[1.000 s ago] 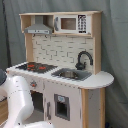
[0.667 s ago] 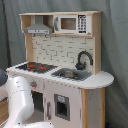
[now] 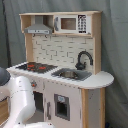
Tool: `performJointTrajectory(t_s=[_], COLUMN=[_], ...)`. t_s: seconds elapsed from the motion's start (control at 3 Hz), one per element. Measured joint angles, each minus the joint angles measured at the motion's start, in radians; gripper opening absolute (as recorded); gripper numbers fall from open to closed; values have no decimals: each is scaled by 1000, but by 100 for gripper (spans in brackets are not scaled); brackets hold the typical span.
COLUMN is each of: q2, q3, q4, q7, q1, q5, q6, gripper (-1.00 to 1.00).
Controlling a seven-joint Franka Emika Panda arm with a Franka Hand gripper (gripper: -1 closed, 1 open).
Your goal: Play with the kitchen
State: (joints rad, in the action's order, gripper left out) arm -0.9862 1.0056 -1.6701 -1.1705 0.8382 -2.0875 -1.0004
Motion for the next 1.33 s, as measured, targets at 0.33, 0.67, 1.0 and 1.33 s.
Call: performJointTrajectory(t_s=[0.33, 0.67, 1.0, 1.33], q2=[0, 0, 1, 5], q3=[17, 26, 26, 51], q4=[-38, -100, -134, -191], q7=[-56, -118, -180, -218], q1=[-33, -70, -93, -156], q5=[66, 108, 177, 182], q6=[41, 41, 46, 82], gripper=[100, 100, 100, 100])
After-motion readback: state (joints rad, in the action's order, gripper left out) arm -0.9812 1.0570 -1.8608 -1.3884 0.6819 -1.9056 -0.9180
